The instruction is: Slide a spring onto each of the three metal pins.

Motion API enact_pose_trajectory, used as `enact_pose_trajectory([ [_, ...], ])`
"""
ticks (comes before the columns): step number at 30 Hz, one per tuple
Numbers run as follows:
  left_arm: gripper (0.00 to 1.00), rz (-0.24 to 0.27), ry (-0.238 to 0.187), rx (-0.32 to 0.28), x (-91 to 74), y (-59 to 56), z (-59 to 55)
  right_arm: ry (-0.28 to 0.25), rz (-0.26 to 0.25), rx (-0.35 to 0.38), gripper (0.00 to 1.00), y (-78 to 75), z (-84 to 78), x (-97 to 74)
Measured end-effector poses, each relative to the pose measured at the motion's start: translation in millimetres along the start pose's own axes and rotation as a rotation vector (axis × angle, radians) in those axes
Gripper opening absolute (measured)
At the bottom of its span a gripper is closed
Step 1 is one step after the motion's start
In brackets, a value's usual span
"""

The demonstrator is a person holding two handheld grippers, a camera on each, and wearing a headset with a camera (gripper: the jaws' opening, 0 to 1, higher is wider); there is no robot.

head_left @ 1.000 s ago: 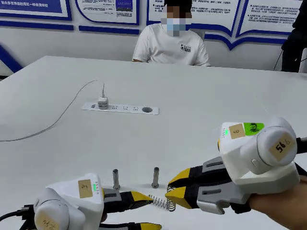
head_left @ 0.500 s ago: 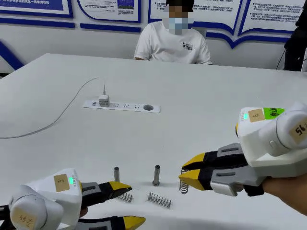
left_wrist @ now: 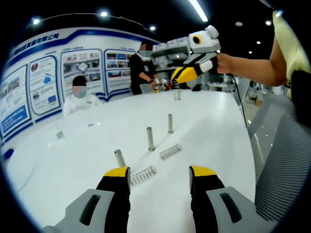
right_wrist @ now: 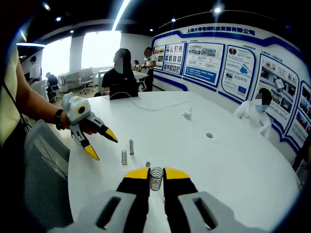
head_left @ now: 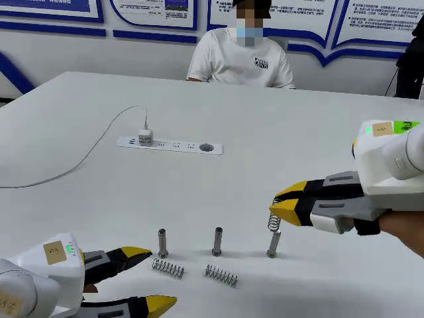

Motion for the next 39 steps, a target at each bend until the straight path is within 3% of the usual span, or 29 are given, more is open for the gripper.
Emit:
enact_pose_trajectory([
  [12, 0.51, 0.018, 0.001, -0.017, -1.8, 2.6, -3.1, 0.015, -0.065, 0.044, 0.11, -27.7, -13.9, 14.0],
  [22, 0.51, 0.022, 0.006, -0.022, -3.1, 2.6, -5.1, 0.04, -0.074, 0.068, 0.11, -37.1, -31.7, 24.2],
  [39, 0.5, 0.03, 0.008, -0.028, -4.7, 4.5, -6.9, 0.054, -0.073, 0.099, 0.12, -43.5, -46.0, 32.8],
])
Point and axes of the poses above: the centre of the closed fingertips' face, and the gripper's own axes: x roughly forward along the fingers, y roughly to its left, z roughly out of its top, the point moved 2 cm from there along -x, roughly backward along the fingers, and after that the axes turned 12 degrees about x, right-handed, at the moved point
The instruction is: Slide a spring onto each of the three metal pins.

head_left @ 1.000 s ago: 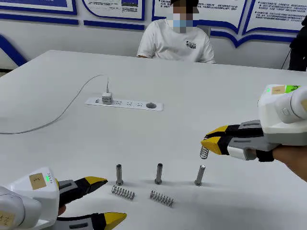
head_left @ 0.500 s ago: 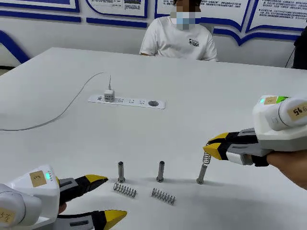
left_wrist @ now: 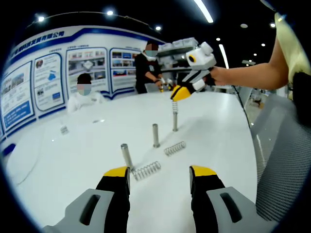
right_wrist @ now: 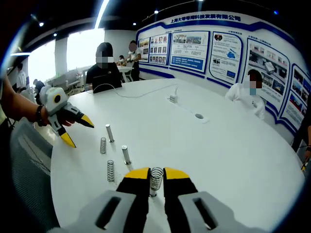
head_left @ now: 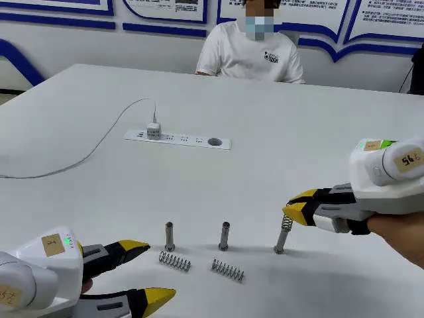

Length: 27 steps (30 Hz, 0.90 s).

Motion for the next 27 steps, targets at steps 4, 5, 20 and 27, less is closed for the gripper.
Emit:
enact_pose_trajectory([
  [4, 0.5, -0.003, 0.003, 0.0, 0.0, -0.4, -1.1, 0.007, 0.0, 0.009, 0.12, -0.2, -6.4, 3.7],
  [5, 0.5, -0.003, 0.003, 0.0, 0.0, -0.5, -1.2, 0.008, 0.0, 0.011, 0.12, -0.2, -7.6, 4.7],
  [20, 0.5, -0.013, 0.005, 0.001, 2.1, -3.4, -0.5, 0.054, -0.007, 0.01, 0.12, 0.0, -29.3, 19.7],
  [27, 0.49, -0.012, 0.004, -0.002, 1.8, -3.4, -0.5, 0.069, -0.007, 0.015, 0.12, 0.3, -35.2, 24.0],
])
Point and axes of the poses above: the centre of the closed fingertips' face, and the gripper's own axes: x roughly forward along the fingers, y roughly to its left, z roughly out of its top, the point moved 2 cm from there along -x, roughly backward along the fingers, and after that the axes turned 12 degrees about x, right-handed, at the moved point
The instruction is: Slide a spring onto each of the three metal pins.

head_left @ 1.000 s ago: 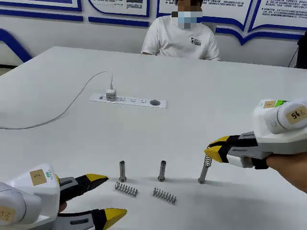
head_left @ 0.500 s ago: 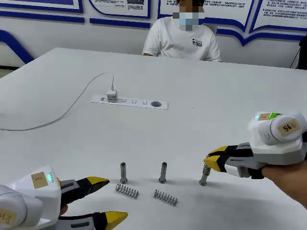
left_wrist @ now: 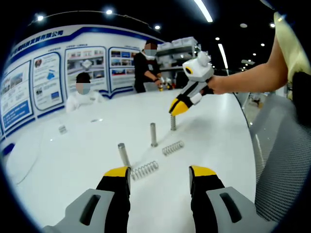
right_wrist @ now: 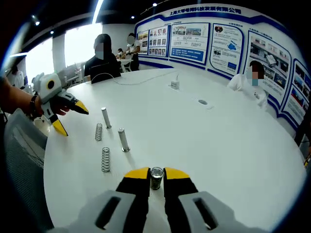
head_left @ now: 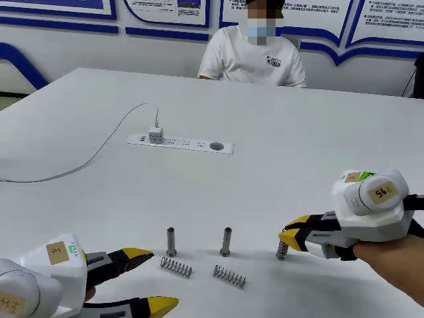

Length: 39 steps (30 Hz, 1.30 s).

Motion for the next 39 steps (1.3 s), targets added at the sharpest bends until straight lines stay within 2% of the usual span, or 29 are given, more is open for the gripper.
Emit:
enact_pose_trajectory([
  [5, 0.49, -0.001, 0.002, 0.0, -0.1, -0.7, -1.1, 0.012, -0.002, 0.0, 0.12, -0.3, -5.4, 2.8],
  [11, 0.49, 0.001, 0.001, -0.001, 0.0, -1.0, -1.2, 0.005, 0.0, 0.002, 0.12, -0.2, -4.4, 2.4],
  [15, 0.49, 0.004, -0.002, -0.002, -0.1, -0.5, -0.5, -0.004, -0.006, -0.001, 0.17, -0.8, -3.2, 1.3],
  [27, 0.49, 0.009, -0.006, 0.002, -1.1, 0.6, 1.1, -0.014, -0.018, 0.0, 0.18, 2.0, -8.9, -14.8],
  [34, 0.49, 0.01, -0.011, 0.005, -0.7, 1.3, 1.7, -0.006, 0.005, 0.005, 0.18, 14.0, -19.0, -22.4],
  [39, 0.49, 0.008, -0.014, 0.007, -0.2, 0.8, 3.1, 0.01, 0.028, -0.002, 0.17, 26.4, -25.6, -19.2],
])
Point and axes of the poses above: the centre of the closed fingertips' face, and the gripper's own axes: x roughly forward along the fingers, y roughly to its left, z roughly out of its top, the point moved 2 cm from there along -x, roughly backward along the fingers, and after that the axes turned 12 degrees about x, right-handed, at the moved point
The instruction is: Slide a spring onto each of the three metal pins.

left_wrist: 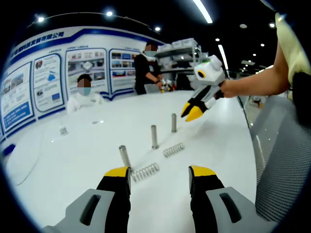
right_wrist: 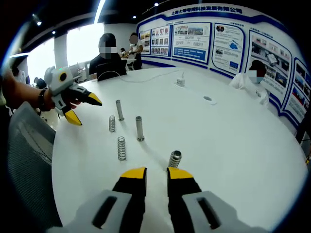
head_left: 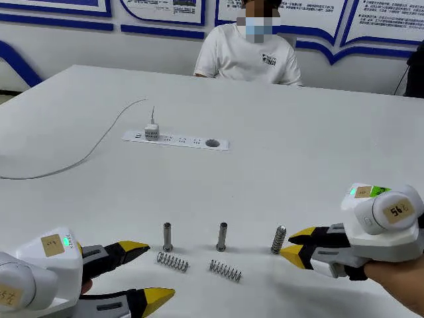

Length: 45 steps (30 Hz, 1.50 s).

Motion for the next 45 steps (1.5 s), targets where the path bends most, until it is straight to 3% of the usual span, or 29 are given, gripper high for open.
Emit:
enact_pose_trajectory([
  [17, 0.48, -0.005, 0.001, 0.01, -0.2, 0.5, 3.2, 0.073, 0.142, -0.083, 0.18, 51.2, -5.0, 37.8],
  [32, 0.48, -0.012, 0.001, 0.012, 1.8, -2.7, 5.0, 0.113, 0.166, -0.074, 0.17, 56.9, -13.0, 60.0],
  [45, 0.47, -0.024, 0.001, 0.014, 3.5, -6.1, 5.3, 0.113, 0.154, -0.083, 0.12, 54.9, -15.0, 62.5],
])
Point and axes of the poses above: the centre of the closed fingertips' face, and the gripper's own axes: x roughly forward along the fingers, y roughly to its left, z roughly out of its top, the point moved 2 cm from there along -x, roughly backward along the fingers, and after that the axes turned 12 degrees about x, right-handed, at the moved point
